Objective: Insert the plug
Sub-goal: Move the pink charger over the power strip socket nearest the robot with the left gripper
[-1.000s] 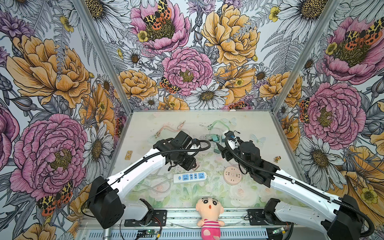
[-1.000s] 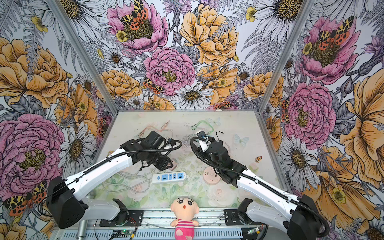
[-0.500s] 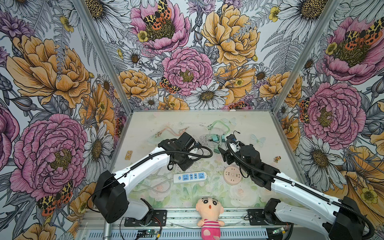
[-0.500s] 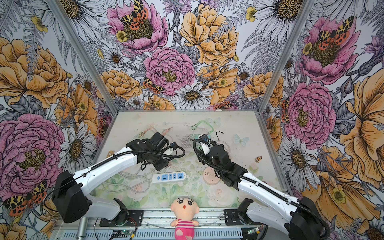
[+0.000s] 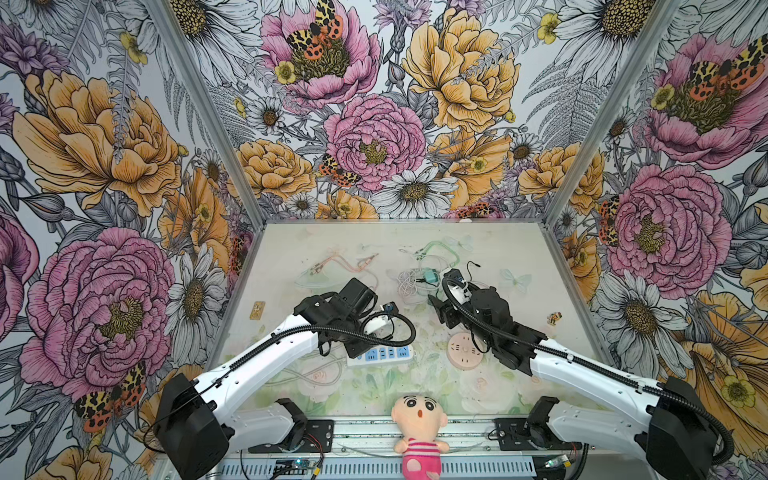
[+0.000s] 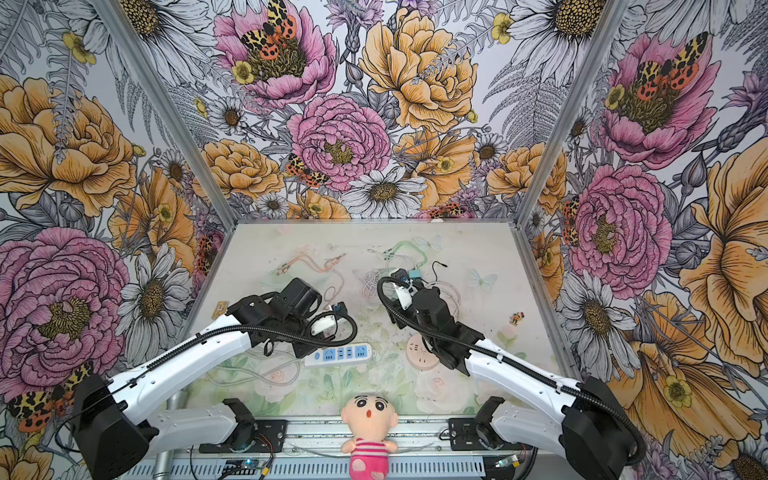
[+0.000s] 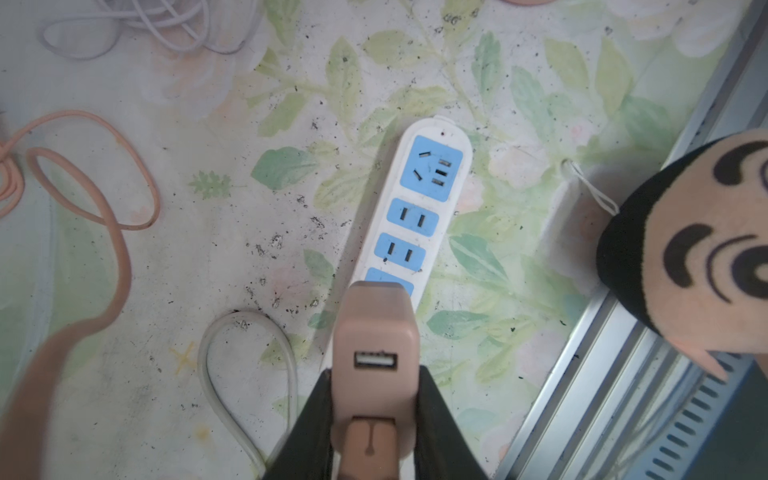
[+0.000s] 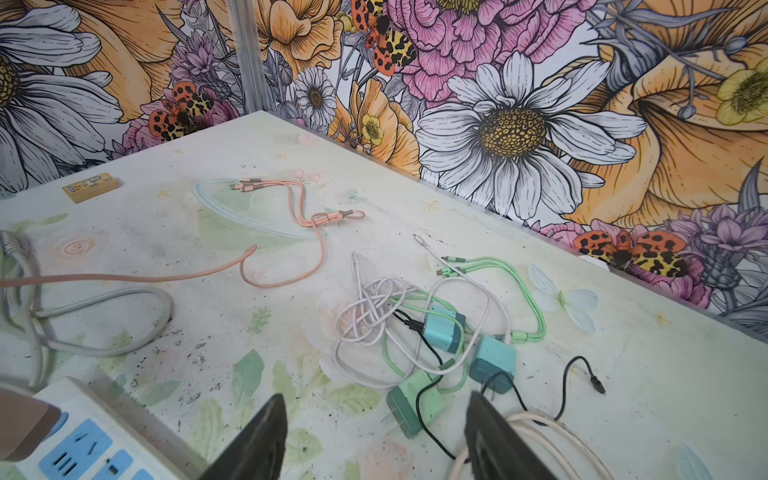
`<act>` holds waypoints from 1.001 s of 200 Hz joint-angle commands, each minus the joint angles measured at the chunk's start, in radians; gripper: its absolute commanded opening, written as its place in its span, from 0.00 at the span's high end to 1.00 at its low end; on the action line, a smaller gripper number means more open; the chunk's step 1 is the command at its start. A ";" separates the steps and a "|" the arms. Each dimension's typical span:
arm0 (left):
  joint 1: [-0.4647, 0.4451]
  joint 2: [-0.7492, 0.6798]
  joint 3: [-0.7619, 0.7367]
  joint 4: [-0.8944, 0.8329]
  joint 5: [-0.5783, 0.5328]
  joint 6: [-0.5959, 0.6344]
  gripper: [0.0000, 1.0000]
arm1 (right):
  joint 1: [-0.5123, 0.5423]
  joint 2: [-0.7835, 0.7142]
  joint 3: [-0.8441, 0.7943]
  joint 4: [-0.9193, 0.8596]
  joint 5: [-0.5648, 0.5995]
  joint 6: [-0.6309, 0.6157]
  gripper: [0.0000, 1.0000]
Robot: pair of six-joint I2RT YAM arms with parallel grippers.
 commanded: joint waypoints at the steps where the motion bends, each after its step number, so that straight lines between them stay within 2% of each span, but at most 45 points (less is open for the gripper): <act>1: -0.008 -0.026 -0.049 0.004 0.051 0.099 1.00 | -0.005 0.014 0.001 0.053 -0.020 0.019 0.32; 38: -0.006 -0.064 -0.111 0.063 0.029 0.156 1.00 | -0.007 0.036 -0.003 0.080 -0.025 0.017 0.32; 92: 0.000 -0.080 -0.180 0.167 0.074 0.186 1.00 | -0.008 0.070 0.010 0.085 -0.038 0.025 0.32; 132: 0.060 -0.055 -0.196 0.207 0.158 0.223 1.00 | -0.008 0.078 0.020 0.080 -0.040 0.026 0.32; 200: 0.109 -0.058 -0.188 0.210 0.171 0.283 1.00 | -0.009 0.087 0.031 0.062 -0.038 0.035 0.32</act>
